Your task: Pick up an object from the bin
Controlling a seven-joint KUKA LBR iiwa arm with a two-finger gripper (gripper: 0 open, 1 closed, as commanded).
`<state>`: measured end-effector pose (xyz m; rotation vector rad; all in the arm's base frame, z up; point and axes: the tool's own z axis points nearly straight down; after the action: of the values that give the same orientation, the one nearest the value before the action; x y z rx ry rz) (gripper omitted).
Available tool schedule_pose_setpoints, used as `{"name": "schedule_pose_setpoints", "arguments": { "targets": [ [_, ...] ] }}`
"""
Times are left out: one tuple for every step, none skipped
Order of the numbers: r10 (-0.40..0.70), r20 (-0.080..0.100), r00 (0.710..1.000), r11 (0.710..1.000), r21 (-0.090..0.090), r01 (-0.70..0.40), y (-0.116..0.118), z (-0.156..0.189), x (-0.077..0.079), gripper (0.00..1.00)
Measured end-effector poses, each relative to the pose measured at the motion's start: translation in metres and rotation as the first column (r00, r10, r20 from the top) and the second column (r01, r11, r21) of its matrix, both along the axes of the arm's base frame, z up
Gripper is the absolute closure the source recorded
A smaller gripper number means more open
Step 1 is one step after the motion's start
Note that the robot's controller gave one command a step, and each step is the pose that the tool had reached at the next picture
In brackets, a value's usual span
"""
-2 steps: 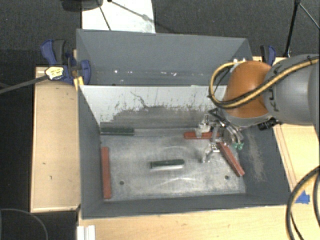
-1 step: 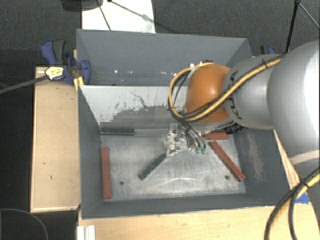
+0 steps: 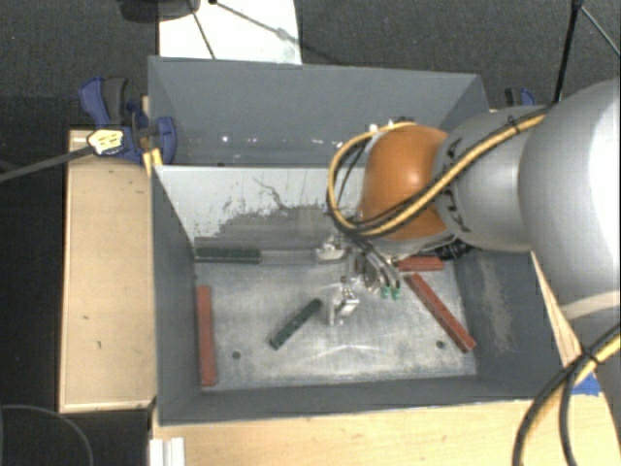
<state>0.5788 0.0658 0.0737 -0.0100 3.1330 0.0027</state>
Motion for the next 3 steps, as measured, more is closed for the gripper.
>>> {"name": "schedule_pose_setpoints", "arguments": {
  "targets": [
    [0.001, 0.0, 1.0, 1.0, 0.0, -0.001, 0.0, 0.0, 0.0, 0.0],
    [0.23, 0.0, 0.973, 0.973, -0.001, -0.23, 0.052, 0.001, -0.023, 1.0],
    [0.23, 0.0, 0.973, 0.973, -0.001, -0.23, 0.052, 0.001, -0.023, 1.0]
  ]
}}
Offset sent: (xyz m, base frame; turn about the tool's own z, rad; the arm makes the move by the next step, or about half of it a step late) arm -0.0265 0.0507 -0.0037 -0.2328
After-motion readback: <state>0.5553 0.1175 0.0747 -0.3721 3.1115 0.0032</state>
